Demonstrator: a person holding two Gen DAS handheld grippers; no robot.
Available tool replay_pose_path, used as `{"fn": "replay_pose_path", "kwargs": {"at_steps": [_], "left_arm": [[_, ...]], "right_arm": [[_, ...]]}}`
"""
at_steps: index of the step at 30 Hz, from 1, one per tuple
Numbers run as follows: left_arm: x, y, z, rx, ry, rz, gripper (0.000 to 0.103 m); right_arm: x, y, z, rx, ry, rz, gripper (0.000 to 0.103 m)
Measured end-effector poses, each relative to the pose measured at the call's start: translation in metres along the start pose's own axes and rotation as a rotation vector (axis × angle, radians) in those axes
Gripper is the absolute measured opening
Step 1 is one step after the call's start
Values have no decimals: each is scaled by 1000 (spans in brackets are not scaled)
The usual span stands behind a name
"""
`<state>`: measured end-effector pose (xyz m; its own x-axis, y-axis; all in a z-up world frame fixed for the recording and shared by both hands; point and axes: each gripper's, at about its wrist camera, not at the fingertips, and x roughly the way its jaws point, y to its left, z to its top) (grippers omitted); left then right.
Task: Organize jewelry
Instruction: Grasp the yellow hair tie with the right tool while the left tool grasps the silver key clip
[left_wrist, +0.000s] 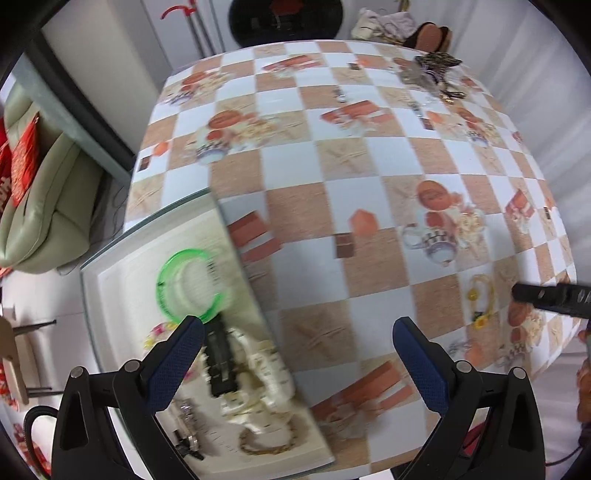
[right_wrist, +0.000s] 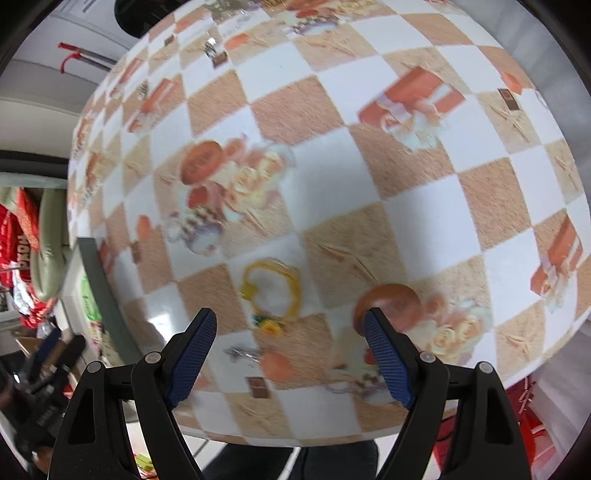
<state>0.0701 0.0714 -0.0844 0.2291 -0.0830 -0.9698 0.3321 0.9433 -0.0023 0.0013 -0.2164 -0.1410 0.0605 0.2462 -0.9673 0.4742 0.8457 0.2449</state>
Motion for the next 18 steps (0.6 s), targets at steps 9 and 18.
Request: {"fn": "replay_pose_path", "kwargs": {"at_steps": [9, 18], "left_arm": [[16, -49, -5, 89, 62, -63, 103], [33, -71, -31, 55, 148, -71, 103]], "right_arm": [[16, -7, -8, -50, 15, -80, 84], [27, 12, 7, -239, -7, -158, 84]]}}
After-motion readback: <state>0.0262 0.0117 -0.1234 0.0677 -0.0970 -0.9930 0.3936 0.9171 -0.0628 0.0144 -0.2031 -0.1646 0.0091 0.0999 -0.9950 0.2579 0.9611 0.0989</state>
